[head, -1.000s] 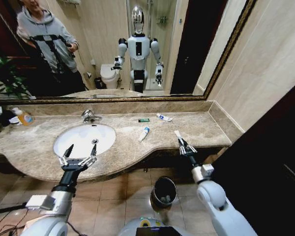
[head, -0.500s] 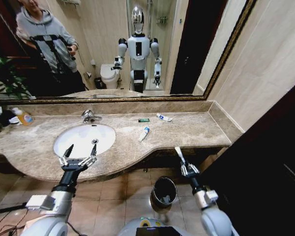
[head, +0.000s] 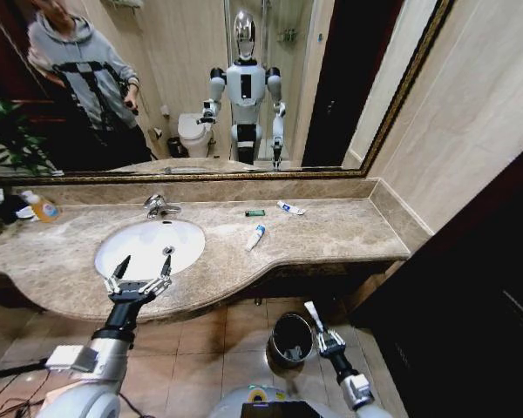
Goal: Pick up the trash from the sink and place it in the trash bin.
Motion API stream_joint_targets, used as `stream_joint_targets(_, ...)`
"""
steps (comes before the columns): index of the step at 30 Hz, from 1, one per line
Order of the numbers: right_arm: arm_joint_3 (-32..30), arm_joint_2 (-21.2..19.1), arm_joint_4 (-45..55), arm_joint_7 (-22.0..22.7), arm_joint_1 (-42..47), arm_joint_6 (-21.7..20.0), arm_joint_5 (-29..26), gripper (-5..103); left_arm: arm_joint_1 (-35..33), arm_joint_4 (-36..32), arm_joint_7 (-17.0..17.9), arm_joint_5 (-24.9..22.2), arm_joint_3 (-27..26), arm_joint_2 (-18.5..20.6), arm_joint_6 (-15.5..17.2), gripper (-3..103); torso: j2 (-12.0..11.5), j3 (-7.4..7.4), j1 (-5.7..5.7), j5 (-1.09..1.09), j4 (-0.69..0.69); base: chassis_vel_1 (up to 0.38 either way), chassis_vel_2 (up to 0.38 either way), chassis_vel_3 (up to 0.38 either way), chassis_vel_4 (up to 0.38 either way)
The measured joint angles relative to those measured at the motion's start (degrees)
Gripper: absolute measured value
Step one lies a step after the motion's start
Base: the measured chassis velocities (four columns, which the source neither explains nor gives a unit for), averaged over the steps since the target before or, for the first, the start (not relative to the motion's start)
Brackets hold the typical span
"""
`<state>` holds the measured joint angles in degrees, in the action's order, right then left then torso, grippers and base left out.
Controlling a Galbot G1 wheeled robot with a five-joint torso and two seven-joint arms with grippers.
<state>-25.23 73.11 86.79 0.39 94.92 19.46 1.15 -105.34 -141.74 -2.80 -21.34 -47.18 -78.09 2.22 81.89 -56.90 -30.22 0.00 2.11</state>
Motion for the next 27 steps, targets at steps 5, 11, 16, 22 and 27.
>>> stream_joint_targets(5, 0.8, 0.8, -8.1, -0.7, -4.9, -4.9, 2.9, 18, 0.0, 0.0, 0.0, 0.0, 0.0, 0.0, 0.0, 100, 0.0, 0.00, 0.00, 0.00, 0.01, 0.000, 0.000, 0.000, 0.000)
stream_joint_targets(11, 2.7, 2.3, -15.5, -4.5, -9.9, -8.1, 8.6, 18, 0.0, 0.0, 0.0, 0.0, 0.0, 0.0, 0.0, 100, 0.0, 0.00, 0.00, 0.00, 0.01, 0.000, 0.000, 0.000, 0.000)
stream_joint_targets(16, 4.3, 3.2, -21.2, -7.5, -14.0, -9.0, 12.2, 18, 0.0, 0.0, 0.0, 0.0, 0.0, 0.0, 0.0, 100, 0.0, 0.00, 0.00, 0.00, 0.01, 0.000, 0.000, 0.000, 0.000)
stream_joint_targets(22, 5.5, 4.6, -30.1, -9.1, -20.2, -8.8, 15.1, 18, 0.0, 0.0, 0.0, 0.0, 0.0, 0.0, 0.0, 100, 0.0, 0.00, 0.00, 0.00, 0.01, 0.000, 0.000, 0.000, 0.000)
stream_joint_targets(27, 5.6, 5.8, -37.0, -9.5, -25.4, -7.6, 16.3, 18, 0.0, 0.0, 0.0, 0.0, 0.0, 0.0, 0.0, 100, 0.0, -0.01, 0.00, 0.00, 0.01, 0.000, 0.000, 0.000, 0.000)
